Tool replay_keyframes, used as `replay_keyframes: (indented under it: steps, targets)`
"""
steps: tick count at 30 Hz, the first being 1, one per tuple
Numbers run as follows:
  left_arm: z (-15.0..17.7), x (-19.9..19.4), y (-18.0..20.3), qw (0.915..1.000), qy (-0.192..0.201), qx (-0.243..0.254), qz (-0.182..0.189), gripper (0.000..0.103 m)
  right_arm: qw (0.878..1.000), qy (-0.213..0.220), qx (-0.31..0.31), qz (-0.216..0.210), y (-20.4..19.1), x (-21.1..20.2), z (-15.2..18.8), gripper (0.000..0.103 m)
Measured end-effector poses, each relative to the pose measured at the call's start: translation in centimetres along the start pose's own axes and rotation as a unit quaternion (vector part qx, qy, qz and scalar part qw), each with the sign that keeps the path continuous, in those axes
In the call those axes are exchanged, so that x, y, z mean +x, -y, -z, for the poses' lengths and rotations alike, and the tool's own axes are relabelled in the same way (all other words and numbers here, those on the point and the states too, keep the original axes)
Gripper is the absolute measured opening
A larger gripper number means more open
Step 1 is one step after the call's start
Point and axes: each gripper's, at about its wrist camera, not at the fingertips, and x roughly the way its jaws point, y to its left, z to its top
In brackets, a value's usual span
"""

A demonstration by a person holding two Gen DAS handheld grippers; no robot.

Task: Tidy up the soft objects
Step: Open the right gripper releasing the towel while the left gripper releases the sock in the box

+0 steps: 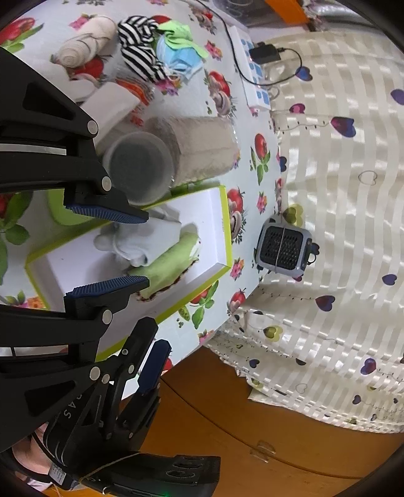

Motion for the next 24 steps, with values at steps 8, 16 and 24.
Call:
replay_keyframes:
  steps: [8,16,24]
  targets:
    - [1.7,-2.2,-0.5,0.9999,0.010,-0.009,-0.009,0.034,1.000,-0.001,-0.011,-0.007,-1.1,-1.3,1.0,0.041]
    - [3.1,-3.9,-0.9,0.9995,0.020,-0.013,-0.020,0.034,1.000,-0.005,-0.021,-0.014,-2.1,-1.7,1.8,0.041]
    - [3.8,-4.9,-1.7,0.9988,0.023,-0.025,-0.035,0.034,0.999,-0.003,-0.033,-0.022,-3.3,-2.3,2.1,0.041]
